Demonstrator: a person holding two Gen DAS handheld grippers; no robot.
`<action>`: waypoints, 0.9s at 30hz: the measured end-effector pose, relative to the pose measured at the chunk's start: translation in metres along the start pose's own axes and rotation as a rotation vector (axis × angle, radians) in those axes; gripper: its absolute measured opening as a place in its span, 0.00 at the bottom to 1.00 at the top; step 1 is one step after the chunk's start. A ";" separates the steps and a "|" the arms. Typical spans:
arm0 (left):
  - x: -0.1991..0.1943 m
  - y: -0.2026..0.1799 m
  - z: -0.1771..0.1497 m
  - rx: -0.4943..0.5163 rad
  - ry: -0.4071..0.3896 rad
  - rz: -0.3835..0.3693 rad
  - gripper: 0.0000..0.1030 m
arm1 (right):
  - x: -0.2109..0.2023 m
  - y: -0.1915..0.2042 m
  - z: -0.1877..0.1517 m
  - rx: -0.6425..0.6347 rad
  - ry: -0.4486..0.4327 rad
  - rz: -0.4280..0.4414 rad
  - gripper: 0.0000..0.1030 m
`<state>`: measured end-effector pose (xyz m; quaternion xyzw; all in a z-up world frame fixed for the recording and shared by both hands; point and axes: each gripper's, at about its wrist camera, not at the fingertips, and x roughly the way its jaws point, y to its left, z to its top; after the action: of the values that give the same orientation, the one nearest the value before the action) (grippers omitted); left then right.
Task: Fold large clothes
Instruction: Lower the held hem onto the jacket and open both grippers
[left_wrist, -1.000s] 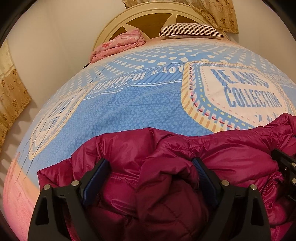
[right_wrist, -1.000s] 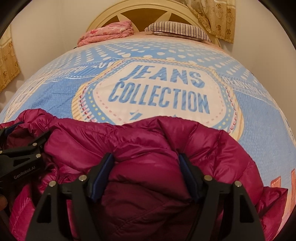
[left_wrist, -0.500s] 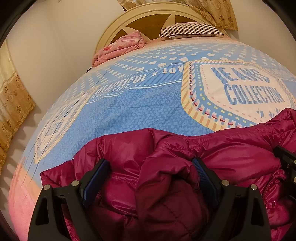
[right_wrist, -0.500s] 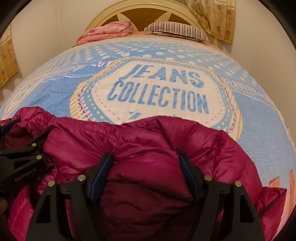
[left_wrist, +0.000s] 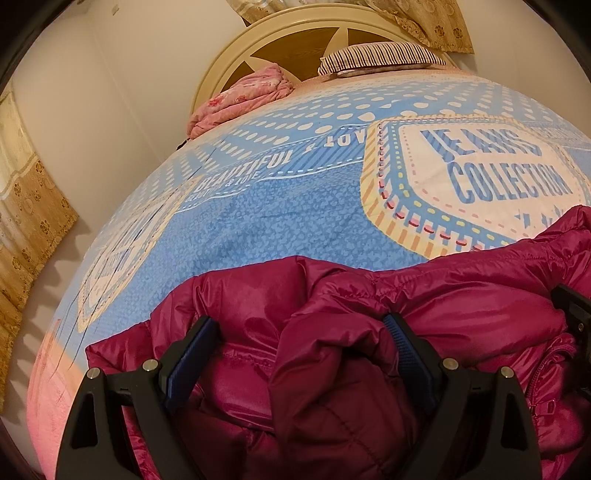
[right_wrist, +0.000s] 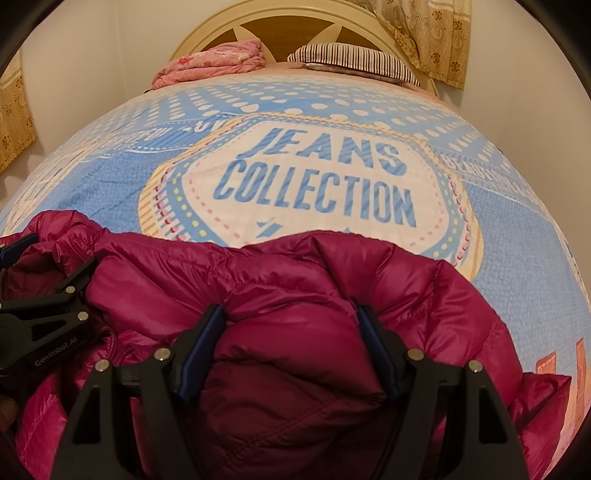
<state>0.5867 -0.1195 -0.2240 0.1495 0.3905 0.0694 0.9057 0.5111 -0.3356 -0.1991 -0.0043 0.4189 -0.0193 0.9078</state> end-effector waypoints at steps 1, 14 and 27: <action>0.000 0.000 0.000 0.001 0.000 0.001 0.89 | 0.000 0.000 0.000 -0.001 0.000 -0.001 0.72; 0.001 0.003 0.000 -0.006 0.004 -0.012 0.89 | 0.000 0.003 0.001 -0.013 0.008 -0.019 0.73; -0.068 0.049 -0.014 0.012 -0.075 -0.032 0.89 | -0.056 -0.013 -0.001 -0.001 -0.038 -0.005 0.75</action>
<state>0.5300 -0.0868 -0.1706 0.1509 0.3592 0.0469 0.9198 0.4733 -0.3468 -0.1568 -0.0061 0.4016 -0.0214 0.9156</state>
